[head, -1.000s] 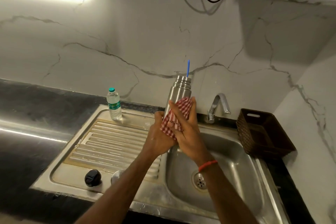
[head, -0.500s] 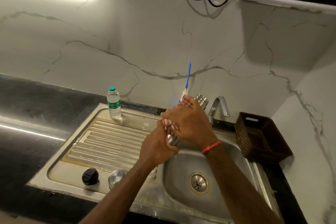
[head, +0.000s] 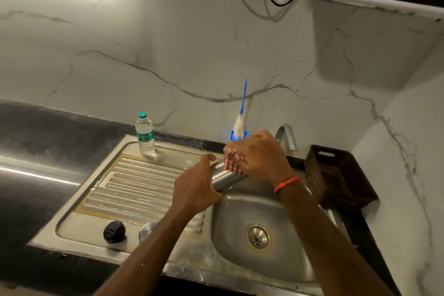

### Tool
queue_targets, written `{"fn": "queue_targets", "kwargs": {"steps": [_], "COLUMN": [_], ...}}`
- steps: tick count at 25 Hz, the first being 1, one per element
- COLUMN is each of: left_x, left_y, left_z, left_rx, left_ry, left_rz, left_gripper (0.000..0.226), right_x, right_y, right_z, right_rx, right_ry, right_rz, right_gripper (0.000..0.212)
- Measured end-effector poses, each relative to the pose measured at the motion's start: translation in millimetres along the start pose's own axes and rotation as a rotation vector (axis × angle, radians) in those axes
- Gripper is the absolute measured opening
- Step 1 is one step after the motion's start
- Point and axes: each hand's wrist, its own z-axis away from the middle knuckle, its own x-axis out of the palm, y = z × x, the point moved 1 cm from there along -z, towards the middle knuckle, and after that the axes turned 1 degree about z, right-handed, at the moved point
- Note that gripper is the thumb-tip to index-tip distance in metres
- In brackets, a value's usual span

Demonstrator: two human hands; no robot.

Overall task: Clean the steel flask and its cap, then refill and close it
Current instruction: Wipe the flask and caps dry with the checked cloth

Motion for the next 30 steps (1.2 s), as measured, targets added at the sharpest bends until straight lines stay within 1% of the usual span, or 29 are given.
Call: {"fn": "queue_targets", "kwargs": {"steps": [1, 2, 4, 5, 7, 8, 9, 10, 11, 13, 14, 15, 16, 17, 18, 19, 20, 21, 23, 24, 26, 28, 29, 30], "left_x": [0, 1, 3, 4, 8, 11, 12, 14, 13, 7, 2, -2, -5, -7, -8, -8, -8, -8, -12, -12, -9, -4, 1, 3], "left_y": [-2, -4, -7, -9, -9, -6, 1, 9, 19, 29, 30, 28, 25, 22, 19, 16, 12, 10, 8, 8, 7, 6, 5, 5], "left_z": [-1, -1, -3, -4, -2, 2, 6, 9, 11, 7, 3, 1, 0, 2, 4, 7, 8, 10, 12, 12, 13, 15, 15, 15], "left_rx": [0.0, -0.003, 0.015, 0.04, 0.103, 0.112, 0.105, 0.084, 0.06, 0.008, -0.016, -0.059, -0.139, -0.25, -0.358, -0.428, -0.458, -0.462, -0.415, -0.391, -0.371, -0.406, -0.436, -0.453], "left_ry": [-0.006, -0.024, -0.099, -0.133, -0.161, -0.164, -0.166, -0.156, -0.124, -0.038, -0.006, -0.012, -0.051, -0.123, -0.218, -0.315, -0.387, -0.431, -0.517, -0.563, -0.591, -0.481, -0.392, -0.307], "left_rz": [0.037, 0.092, 0.266, 0.367, 0.538, 0.607, 0.683, 0.775, 0.879, 1.074, 1.13, 1.167, 1.226, 1.316, 1.448, 1.604, 1.761, 1.89, 2.04, 2.069, 2.085, 2.065, 2.04, 2.004], "left_gripper": [0.102, 0.108, 0.12, 0.12, 0.108, 0.102, 0.096, 0.091, 0.088, 0.082, 0.076, 0.07, 0.069, 0.074, 0.081, 0.085, 0.087, 0.085, 0.072, 0.07, 0.073, 0.085, 0.09, 0.089], "right_x": [-5, -8, -10, -6, 4, 9, 11, 13, 15, 21, 26, 31, 38, 44, 51, 56, 57, 58, 55, 55, 57, 64, 66, 66], "right_y": [12, 20, 21, 14, 1, -7, -15, -25, -36, -60, -71, -80, -85, -86, -85, -86, -88, -91, -98, -100, -96, -86, -82, -81], "right_z": [2, 4, 6, 4, 4, 4, 4, 3, 4, 9, 13, 19, 27, 35, 42, 48, 52, 56, 62, 65, 69, 70, 70, 70], "right_rx": [0.104, 0.289, 0.681, 0.805, 0.944, 1.017, 1.069, 1.101, 1.108, 1.069, 1.023, 0.947, 0.819, 0.662, 0.489, 0.325, 0.195, 0.1, -0.017, -0.068, -0.152, -0.181, -0.14, -0.059], "right_ry": [0.039, 0.094, 0.235, 0.308, 0.468, 0.534, 0.564, 0.541, 0.497, 0.386, 0.353, 0.323, 0.285, 0.248, 0.225, 0.219, 0.215, 0.206, 0.201, 0.22, 0.248, 0.24, 0.227, 0.211], "right_rz": [-0.033, -0.154, -0.57, -0.727, -0.985, -1.147, -1.337, -1.473, -1.546, -1.521, -1.449, -1.356, -1.225, -1.065, -0.874, -0.676, -0.492, -0.345, -0.14, -0.085, -0.054, -0.076, -0.149, -0.297], "right_gripper": [0.023, 0.024, 0.036, 0.041, 0.048, 0.047, 0.041, 0.033, 0.031, 0.032, 0.031, 0.033, 0.042, 0.057, 0.064, 0.067, 0.067, 0.067, 0.069, 0.07, 0.071, 0.072, 0.075, 0.08]}}
